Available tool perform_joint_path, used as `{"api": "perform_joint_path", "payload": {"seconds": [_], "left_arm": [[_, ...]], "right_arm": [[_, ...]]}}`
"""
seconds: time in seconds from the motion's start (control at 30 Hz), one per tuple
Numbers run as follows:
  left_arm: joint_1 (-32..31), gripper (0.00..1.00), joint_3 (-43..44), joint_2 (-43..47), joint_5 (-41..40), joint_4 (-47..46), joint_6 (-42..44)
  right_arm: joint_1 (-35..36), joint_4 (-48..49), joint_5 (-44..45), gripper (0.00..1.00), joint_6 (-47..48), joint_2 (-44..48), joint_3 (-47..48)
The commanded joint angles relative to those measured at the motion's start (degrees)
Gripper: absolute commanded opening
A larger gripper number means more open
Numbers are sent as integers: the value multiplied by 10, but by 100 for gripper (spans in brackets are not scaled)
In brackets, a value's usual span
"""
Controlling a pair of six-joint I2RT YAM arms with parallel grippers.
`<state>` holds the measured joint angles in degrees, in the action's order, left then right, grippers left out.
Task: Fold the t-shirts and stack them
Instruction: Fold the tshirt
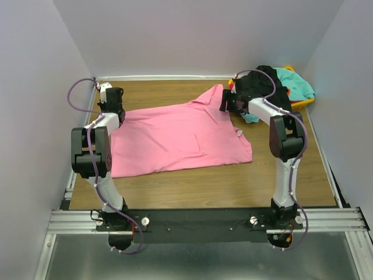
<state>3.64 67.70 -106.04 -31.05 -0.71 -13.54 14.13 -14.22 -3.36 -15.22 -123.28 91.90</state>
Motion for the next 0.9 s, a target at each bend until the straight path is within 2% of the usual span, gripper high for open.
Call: {"api": "perform_joint_path", "payload": {"seconds": [0.0,0.27,0.87], "left_arm": [[6,0,1,0,-8,-1,-6],[6,0,1,0,-11,0,-5],[6,0,1,0,-10,2,-5]], "right_arm": [[-7,25,-17,69,-9,6,2],[-20,24,-24,61,-17,-41,35],[-21,24,-42,48,-14,-72,38]]}}
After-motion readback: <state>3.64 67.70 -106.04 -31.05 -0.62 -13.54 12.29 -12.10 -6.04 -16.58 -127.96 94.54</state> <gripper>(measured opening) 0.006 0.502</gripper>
